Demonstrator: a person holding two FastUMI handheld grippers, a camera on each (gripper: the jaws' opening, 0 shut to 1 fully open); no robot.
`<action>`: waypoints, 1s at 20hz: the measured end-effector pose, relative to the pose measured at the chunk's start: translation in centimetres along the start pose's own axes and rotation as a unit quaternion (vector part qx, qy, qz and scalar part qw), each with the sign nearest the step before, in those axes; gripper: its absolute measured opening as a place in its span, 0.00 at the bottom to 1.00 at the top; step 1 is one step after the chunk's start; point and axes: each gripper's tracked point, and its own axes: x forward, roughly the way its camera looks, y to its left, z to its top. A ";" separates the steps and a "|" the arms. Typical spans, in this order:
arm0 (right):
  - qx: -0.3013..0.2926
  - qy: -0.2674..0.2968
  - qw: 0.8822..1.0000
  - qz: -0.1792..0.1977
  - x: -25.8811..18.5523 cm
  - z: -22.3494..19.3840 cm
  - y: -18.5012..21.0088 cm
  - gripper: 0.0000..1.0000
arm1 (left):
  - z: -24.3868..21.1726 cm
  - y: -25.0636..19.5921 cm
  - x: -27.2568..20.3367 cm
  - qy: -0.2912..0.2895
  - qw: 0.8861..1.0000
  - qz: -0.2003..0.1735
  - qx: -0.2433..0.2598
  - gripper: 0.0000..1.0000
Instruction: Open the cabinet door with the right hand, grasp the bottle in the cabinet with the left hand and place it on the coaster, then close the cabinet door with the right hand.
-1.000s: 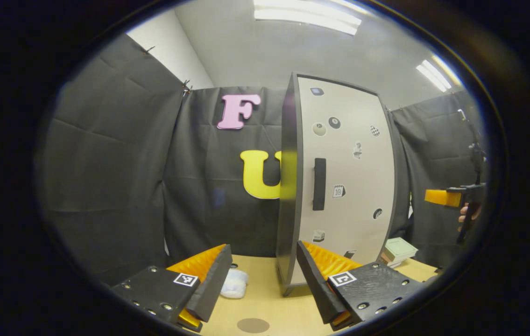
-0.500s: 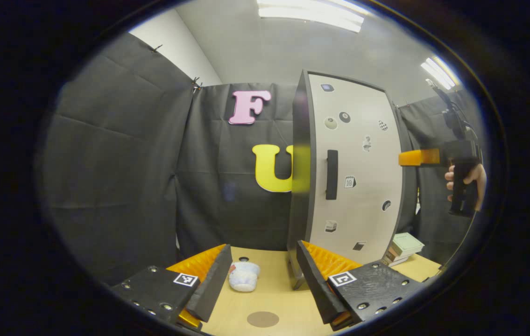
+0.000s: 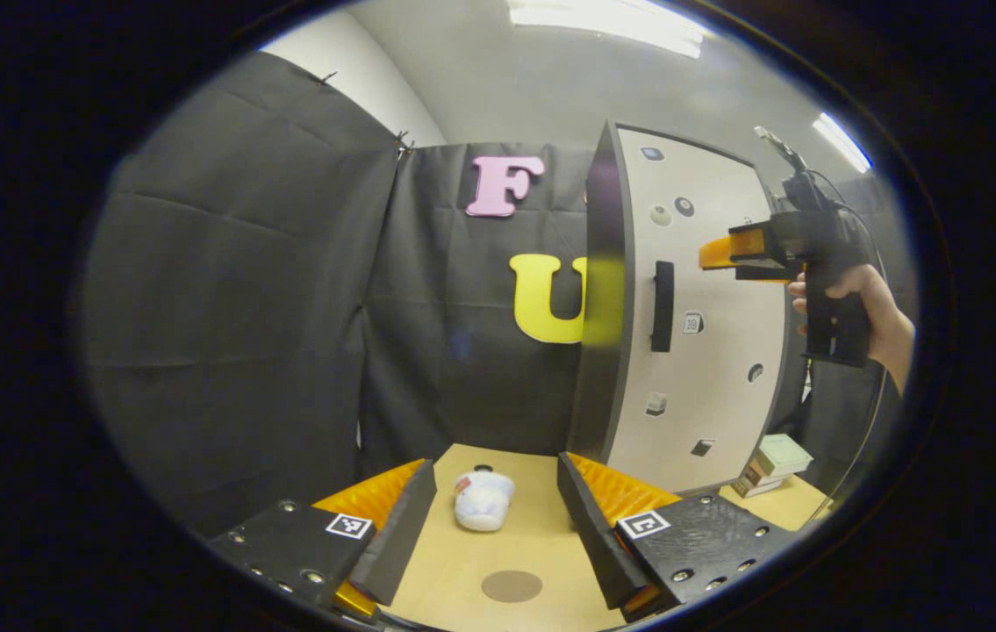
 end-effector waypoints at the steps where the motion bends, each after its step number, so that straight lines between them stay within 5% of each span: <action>1: -0.003 0.003 1.000 0.001 0.8 -0.1 0.5 0.95 | -0.3 0.6 0.0 0.004 1.000 0.006 -0.001 0.86; 13: -0.029 0.056 0.997 -0.052 6.9 -4.6 2.4 0.94 | -4.2 3.3 0.5 0.037 0.998 0.055 0.008 0.86; 18: -0.017 0.084 0.994 -0.064 7.9 -6.6 3.0 0.55 | -4.3 3.5 0.5 0.036 0.998 0.057 0.007 0.86; 20: -0.016 0.093 0.993 -0.075 8.2 -7.1 2.6 0.48 | -4.4 3.3 0.3 0.037 0.998 0.056 0.006 0.86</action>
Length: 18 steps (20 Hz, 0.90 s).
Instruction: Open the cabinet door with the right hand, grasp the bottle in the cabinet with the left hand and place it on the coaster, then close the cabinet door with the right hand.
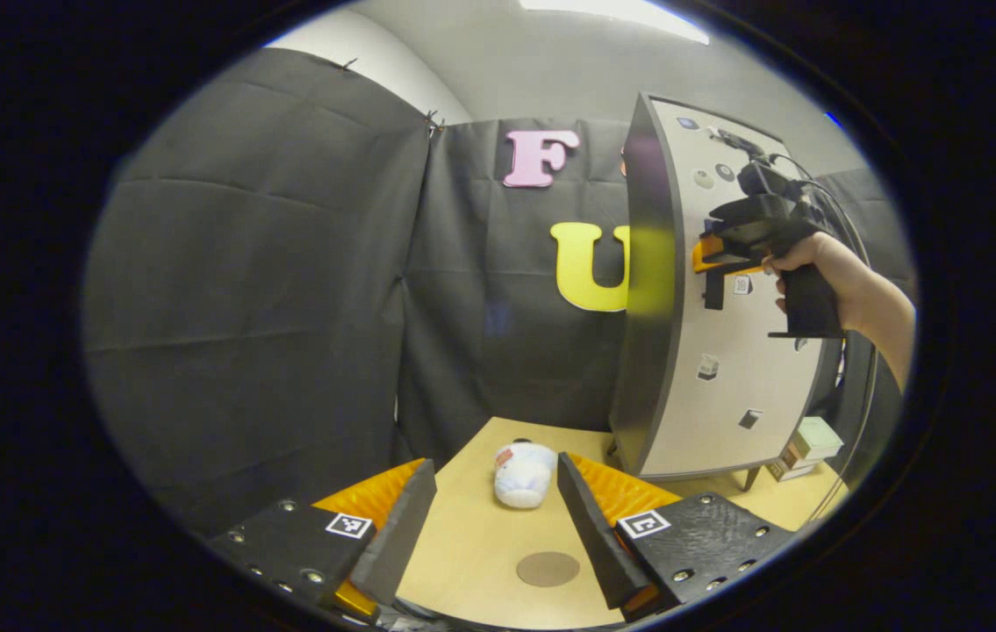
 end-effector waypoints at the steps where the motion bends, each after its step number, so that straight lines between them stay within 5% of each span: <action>1: 0.011 0.004 1.000 -0.001 -0.8 0.1 0.2 0.36 | 0.1 -0.1 -0.2 0.000 1.000 0.000 0.000 0.86; 4: 0.028 0.009 1.000 0.002 -0.1 -0.2 0.0 0.36 | 0.2 -0.4 -0.7 -0.004 1.000 -0.001 0.004 0.84; 13: -0.005 -0.006 0.998 0.064 -1.0 -0.5 0.3 0.08 | 0.3 -1.1 -2.6 -0.005 1.000 0.002 0.021 0.86; 18: -0.009 -0.010 0.994 0.109 -3.3 -0.5 0.3 0.07 | 1.6 -2.6 -3.4 -0.016 1.000 -0.010 0.021 0.86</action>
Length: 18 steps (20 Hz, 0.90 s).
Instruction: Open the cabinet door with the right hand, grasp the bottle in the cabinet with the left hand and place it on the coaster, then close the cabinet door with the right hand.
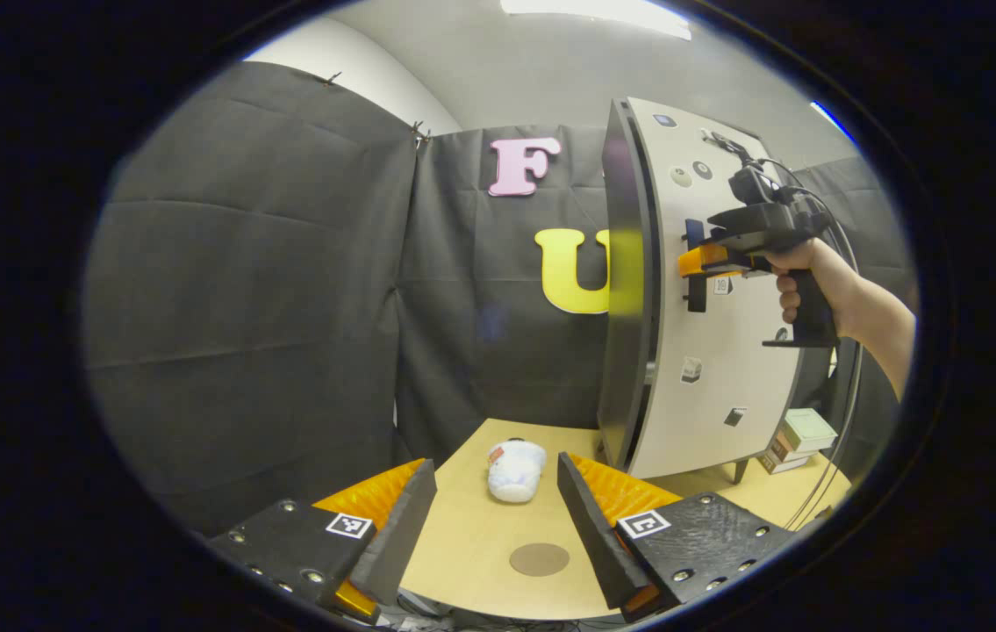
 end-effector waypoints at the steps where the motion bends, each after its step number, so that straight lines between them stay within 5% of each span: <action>1: -0.001 0.000 1.000 0.011 -0.6 -0.1 0.2 0.08 | 0.2 0.0 0.1 -0.003 1.000 -0.002 0.002 0.84; 9: 0.007 -0.012 0.996 0.089 -4.6 -0.4 0.1 0.08 | 1.5 -3.6 -0.3 -0.015 0.999 -0.032 0.015 0.84; 18: 0.028 -0.015 0.993 0.115 -5.5 -0.7 -1.2 0.08 | 3.5 -7.8 1.4 -0.029 0.996 -0.077 0.020 0.84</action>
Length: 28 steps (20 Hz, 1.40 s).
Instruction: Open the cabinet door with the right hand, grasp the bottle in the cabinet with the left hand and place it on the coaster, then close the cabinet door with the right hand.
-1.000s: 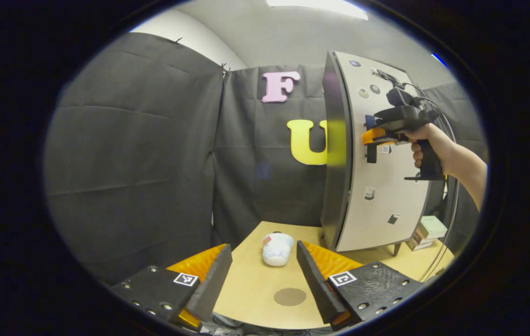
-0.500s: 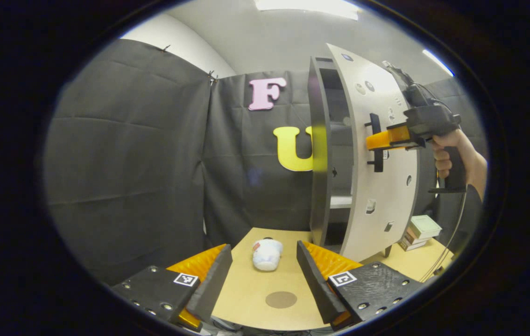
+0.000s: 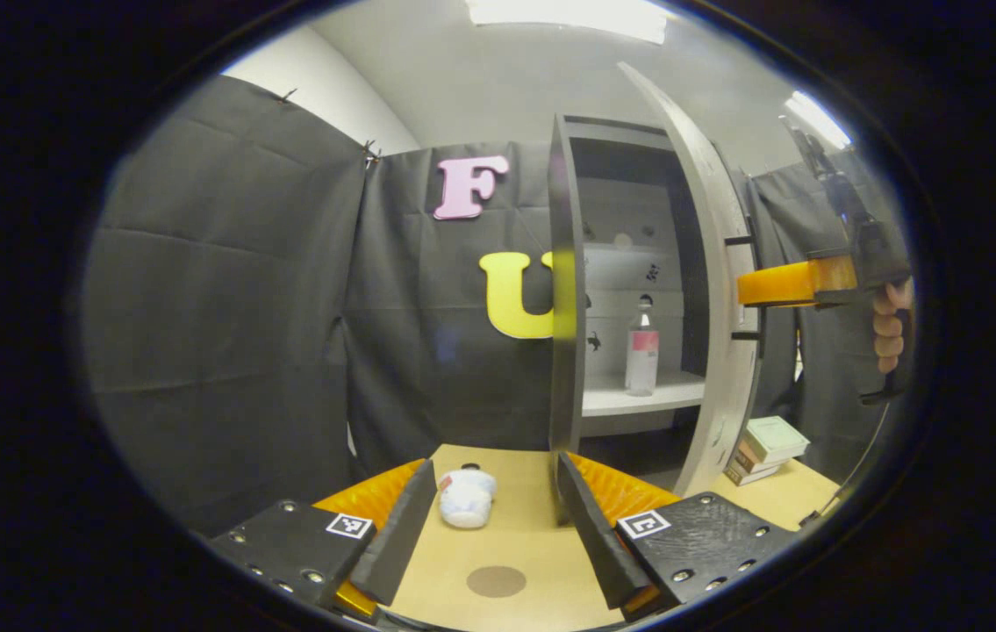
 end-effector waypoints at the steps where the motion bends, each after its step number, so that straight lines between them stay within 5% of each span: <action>1: 0.001 0.001 1.000 0.000 0.1 -0.1 0.0 0.08 | 0.0 -0.5 0.3 0.000 1.000 -0.006 0.000 0.84; 9: 0.011 -0.005 0.999 -0.035 -0.5 0.4 -0.8 0.08 | -0.2 -5.0 3.0 0.004 0.998 -0.063 -0.001 0.86; 16: 0.021 -0.014 0.994 -0.103 -1.7 1.1 -1.4 0.08 | -0.5 -9.7 4.5 0.005 0.993 -0.120 -0.006 0.84; 28: 0.068 -0.036 0.967 -0.242 -10.4 1.6 -8.4 0.04 | -1.5 -14.3 5.8 0.020 0.985 -0.171 -0.019 0.86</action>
